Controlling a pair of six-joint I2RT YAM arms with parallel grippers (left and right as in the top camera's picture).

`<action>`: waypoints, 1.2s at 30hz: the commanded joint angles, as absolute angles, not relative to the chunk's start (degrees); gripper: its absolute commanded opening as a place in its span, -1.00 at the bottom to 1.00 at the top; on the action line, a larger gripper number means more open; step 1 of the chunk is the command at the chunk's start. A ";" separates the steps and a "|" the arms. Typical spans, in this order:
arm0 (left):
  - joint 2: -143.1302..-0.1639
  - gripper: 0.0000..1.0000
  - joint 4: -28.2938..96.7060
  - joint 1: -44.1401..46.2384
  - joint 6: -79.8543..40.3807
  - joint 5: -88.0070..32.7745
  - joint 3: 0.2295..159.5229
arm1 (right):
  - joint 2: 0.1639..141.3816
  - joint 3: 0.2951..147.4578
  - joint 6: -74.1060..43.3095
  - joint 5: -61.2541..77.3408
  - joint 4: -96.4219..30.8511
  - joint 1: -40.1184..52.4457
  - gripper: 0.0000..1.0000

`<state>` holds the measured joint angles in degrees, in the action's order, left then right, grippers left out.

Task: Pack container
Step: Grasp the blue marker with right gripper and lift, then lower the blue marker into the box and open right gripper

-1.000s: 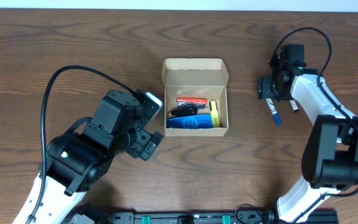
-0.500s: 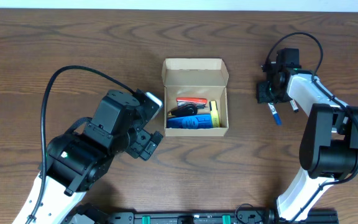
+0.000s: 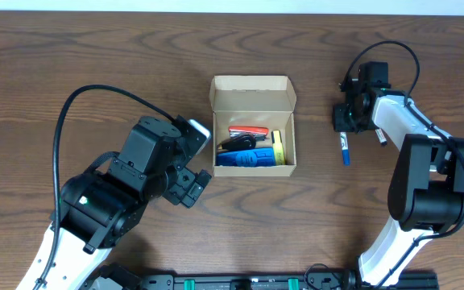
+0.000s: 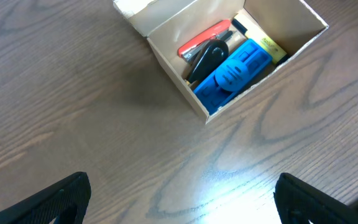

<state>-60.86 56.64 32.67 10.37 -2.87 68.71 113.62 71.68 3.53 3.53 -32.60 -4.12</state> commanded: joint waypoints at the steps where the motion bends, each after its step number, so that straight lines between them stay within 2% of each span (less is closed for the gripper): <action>1: -60.73 0.91 56.77 32.36 10.70 -3.22 68.88 | 110.74 72.93 2.61 7.40 -33.36 -4.45 -0.97; 9: -60.73 0.91 56.77 32.36 10.70 -3.22 68.88 | 96.18 75.83 3.81 15.20 -32.38 -2.50 -0.98; 16: -60.73 0.90 56.77 32.36 10.70 -3.22 68.88 | 85.56 75.90 17.12 28.53 -28.27 5.34 -0.97; 29: -60.73 0.90 56.77 32.36 10.70 -3.22 68.88 | 90.45 75.85 43.07 31.64 -37.98 21.19 -0.97; 36: -60.73 0.90 56.77 32.36 10.70 -3.22 68.88 | 96.57 75.83 47.46 31.57 -38.79 26.28 -0.97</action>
